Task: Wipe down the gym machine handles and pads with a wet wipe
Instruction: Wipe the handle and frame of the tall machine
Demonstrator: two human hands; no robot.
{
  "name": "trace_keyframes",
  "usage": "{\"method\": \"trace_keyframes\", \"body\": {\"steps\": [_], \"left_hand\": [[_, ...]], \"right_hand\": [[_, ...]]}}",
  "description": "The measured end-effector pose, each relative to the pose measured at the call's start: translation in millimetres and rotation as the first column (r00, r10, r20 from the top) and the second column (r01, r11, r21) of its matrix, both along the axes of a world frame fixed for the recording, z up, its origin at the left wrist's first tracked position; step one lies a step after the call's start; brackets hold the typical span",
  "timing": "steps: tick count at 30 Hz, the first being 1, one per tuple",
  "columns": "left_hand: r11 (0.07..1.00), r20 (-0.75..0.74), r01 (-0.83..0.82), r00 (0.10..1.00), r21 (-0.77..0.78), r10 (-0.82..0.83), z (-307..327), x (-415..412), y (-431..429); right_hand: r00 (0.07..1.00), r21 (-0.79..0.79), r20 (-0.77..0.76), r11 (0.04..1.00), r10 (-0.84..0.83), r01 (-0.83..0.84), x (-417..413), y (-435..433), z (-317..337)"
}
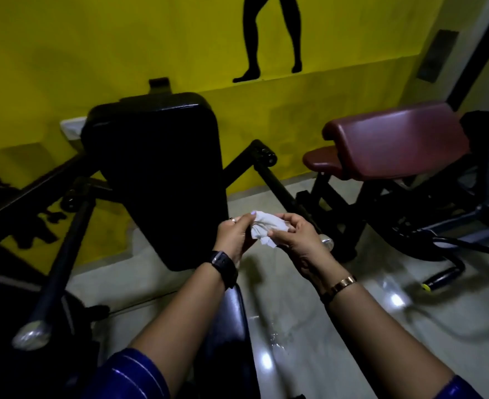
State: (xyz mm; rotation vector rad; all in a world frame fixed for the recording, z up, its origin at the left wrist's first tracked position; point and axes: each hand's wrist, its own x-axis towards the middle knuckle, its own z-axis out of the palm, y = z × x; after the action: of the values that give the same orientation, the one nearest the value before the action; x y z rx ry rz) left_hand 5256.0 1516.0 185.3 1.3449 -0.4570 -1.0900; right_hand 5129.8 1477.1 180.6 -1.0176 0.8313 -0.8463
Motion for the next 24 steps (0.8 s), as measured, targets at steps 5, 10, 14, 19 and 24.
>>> {"method": "trace_keyframes", "body": {"steps": [5,10,14,19,24], "left_hand": [[0.988,-0.059,-0.154,0.986,0.022,0.155,2.9,13.4,32.0],[0.97,-0.094,-0.243,0.966,0.007,0.242,8.5,27.4,55.3],[0.95,-0.243,-0.311,0.922,0.0,0.302,14.3,42.9,74.3],[0.925,-0.402,-0.377,0.856,-0.053,0.325,19.8,63.2,109.1],[0.874,-0.411,-0.472,0.824,-0.115,0.391,22.3,79.8,157.1]], "right_hand": [[0.995,0.006,0.008,0.995,0.1,-0.1,20.1,15.2,-1.3],[0.985,-0.006,0.047,0.986,0.165,-0.165,41.6,27.2,4.2],[0.985,0.0,0.067,0.988,0.156,-0.157,59.2,41.6,8.5],[0.982,-0.002,0.094,0.986,0.167,-0.167,85.8,65.8,11.3],[0.956,0.0,0.116,0.963,0.268,-0.27,115.2,104.2,13.7]]}}
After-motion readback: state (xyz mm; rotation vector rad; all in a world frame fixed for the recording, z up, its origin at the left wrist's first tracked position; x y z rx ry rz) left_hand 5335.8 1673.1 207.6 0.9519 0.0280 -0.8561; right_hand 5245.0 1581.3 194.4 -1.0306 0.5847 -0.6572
